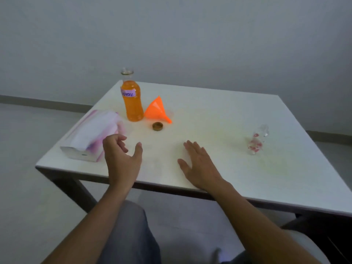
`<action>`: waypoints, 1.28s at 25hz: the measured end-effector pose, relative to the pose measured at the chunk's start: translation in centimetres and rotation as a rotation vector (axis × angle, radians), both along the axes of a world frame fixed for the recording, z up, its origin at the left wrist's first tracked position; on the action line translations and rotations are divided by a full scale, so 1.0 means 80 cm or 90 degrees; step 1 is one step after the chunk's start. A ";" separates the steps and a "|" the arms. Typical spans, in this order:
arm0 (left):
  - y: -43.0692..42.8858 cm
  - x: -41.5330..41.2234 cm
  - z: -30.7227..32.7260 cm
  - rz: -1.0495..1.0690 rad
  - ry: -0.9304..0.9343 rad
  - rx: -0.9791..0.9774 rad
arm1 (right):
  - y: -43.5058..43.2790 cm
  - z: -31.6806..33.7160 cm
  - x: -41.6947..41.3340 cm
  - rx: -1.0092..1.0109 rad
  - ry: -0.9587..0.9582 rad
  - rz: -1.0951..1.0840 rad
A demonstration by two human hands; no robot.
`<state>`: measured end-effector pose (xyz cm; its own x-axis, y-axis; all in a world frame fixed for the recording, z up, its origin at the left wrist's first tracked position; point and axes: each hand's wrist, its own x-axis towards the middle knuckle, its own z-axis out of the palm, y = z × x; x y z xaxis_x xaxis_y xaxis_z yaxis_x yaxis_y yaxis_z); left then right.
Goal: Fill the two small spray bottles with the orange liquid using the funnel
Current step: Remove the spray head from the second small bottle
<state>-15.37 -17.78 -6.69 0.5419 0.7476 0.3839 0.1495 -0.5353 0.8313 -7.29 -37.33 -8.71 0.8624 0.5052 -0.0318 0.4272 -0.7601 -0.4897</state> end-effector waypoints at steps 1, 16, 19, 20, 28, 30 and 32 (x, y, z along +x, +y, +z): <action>0.011 -0.001 -0.002 0.023 -0.012 -0.006 | 0.012 -0.004 -0.001 -0.048 -0.038 0.019; 0.020 0.045 -0.013 -0.295 0.068 0.003 | -0.015 -0.013 0.012 0.043 -0.030 -0.002; -0.006 0.067 -0.010 -0.375 0.059 0.021 | -0.036 0.002 0.017 0.297 0.022 -0.083; -0.016 0.075 -0.009 -0.391 0.058 0.026 | -0.042 0.009 0.019 0.383 0.036 -0.112; -0.082 0.111 -0.018 -0.494 0.073 0.015 | -0.059 0.043 0.044 0.645 0.096 -0.243; -0.082 0.114 -0.016 -0.511 0.071 -0.004 | -0.063 0.044 0.054 0.698 0.143 -0.244; -0.081 0.116 -0.015 -0.536 0.078 -0.024 | -0.064 0.046 0.060 0.722 0.181 -0.229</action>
<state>-6.10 -24.24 -7.87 0.9592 0.0880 0.2686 -0.1953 -0.4805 0.8550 -2.46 -42.47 -5.01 0.9927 0.1035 0.0624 0.0514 0.1055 -0.9931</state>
